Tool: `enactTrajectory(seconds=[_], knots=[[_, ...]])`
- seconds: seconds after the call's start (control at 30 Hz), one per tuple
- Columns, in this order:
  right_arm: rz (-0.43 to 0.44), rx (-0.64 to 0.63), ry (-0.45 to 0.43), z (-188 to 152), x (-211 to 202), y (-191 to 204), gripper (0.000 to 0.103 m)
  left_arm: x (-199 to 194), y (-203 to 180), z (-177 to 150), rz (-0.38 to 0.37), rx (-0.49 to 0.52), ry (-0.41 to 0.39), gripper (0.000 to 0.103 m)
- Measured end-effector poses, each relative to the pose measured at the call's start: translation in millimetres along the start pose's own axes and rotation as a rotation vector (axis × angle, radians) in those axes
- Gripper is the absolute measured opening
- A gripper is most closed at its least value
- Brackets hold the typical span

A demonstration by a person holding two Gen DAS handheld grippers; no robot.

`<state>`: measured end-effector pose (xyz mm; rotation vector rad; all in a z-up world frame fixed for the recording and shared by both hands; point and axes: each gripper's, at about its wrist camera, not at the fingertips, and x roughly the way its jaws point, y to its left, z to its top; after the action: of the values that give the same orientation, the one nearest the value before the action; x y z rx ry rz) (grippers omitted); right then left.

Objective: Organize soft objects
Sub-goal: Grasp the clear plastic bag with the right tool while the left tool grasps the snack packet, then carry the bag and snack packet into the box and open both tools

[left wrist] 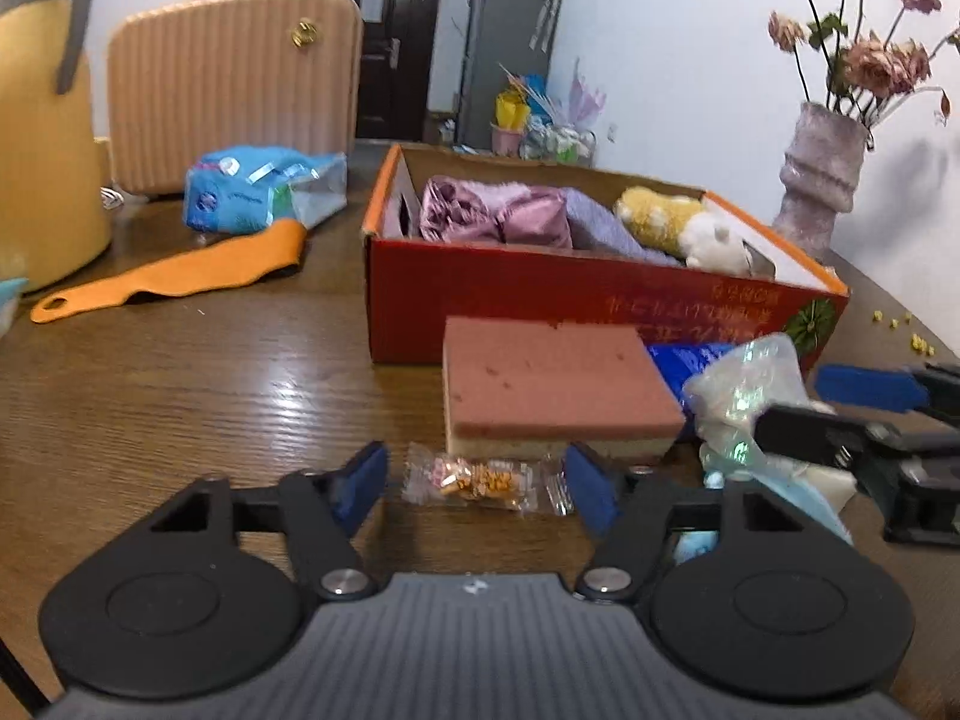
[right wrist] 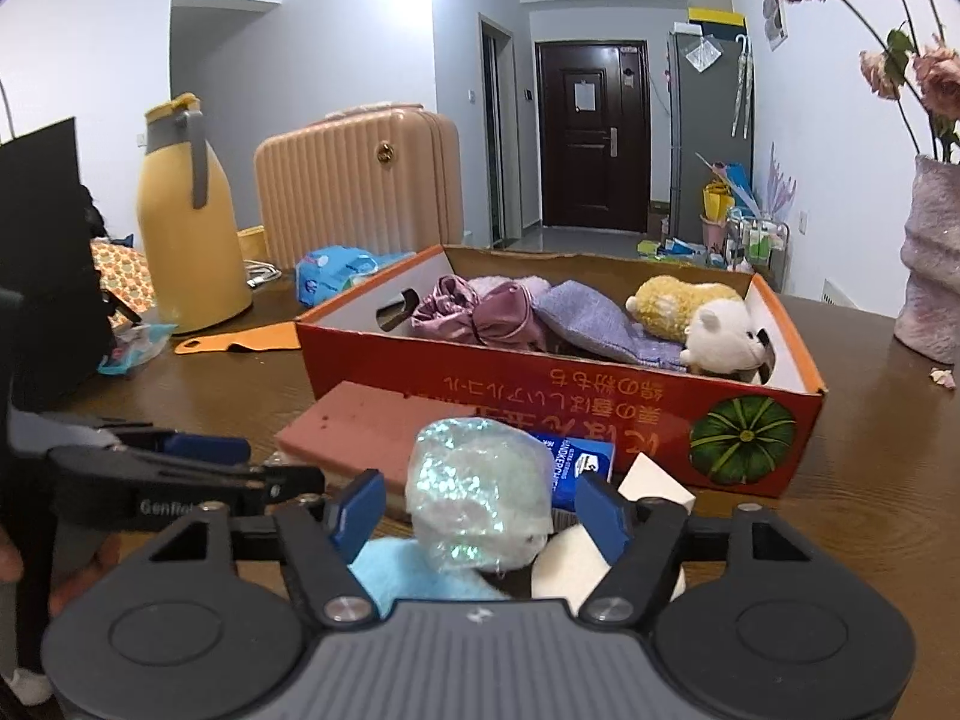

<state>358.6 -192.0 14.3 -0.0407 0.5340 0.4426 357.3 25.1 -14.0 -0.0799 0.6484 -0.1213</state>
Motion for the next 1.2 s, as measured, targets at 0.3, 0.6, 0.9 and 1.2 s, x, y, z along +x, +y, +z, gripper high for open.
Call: enactTrajectory(seconds=[0.3,0.6,0.9,1.2], knots=[[0.024,-0.009,0.036,-2.1,14.9,1.1,0.030,2.3,1.1,-2.6,-0.015,0.006,0.000,0.042],[0.008,-0.012,-0.072,4.6,-44.6,6.7,0.023,-57.1,-6.9,-13.1,-0.036,-0.026,-0.058,0.042],[0.023,-0.013,-0.144,-13.6,-118.9,24.2,0.023,-131.6,-29.5,-25.9,-0.055,-0.011,-0.150,0.042],[0.008,0.016,-0.189,-30.1,-157.6,25.6,0.023,-158.3,-47.9,-25.9,-0.073,0.024,-0.194,0.042]])
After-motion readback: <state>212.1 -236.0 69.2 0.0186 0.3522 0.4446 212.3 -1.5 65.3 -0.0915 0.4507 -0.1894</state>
